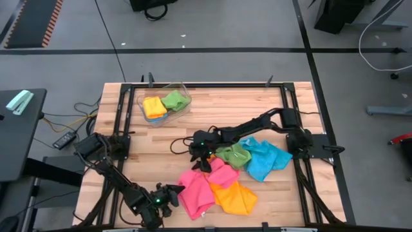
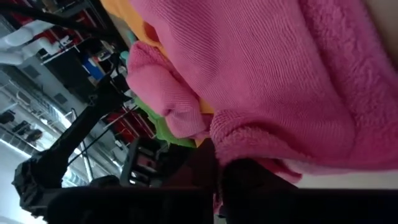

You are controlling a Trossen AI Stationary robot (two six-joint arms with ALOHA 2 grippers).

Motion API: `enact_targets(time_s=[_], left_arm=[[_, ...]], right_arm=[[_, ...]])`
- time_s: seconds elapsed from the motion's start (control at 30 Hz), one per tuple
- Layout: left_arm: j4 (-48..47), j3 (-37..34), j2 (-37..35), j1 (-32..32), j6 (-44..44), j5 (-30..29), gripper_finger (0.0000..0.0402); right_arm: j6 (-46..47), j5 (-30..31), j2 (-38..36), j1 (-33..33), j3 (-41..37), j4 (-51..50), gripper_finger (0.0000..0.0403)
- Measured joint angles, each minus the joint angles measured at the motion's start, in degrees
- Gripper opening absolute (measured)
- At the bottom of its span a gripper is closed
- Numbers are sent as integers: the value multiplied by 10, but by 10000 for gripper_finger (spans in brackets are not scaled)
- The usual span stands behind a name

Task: Fold microfiber towels
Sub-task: Fold the left pink microfiber towel

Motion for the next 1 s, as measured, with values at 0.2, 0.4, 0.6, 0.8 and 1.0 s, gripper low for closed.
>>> enact_targets(time_s=[0.2,0.4,0.6,0.8,1.0], left_arm=[[-4,0,0,-6,-36,1,16],[-13,0,0,0,-154,17,59],[-10,0,0,8,-289,89,110],[-10,0,0,-3,-374,105,166],[-10,0,0,-25,-412,105,195]], right_arm=[[0,-92,11,8,17,-4,213],[-48,-116,10,44,17,-2,211],[-80,-117,10,77,17,-5,211],[-79,-115,10,92,17,-19,211],[-82,-115,10,106,17,-59,211]])
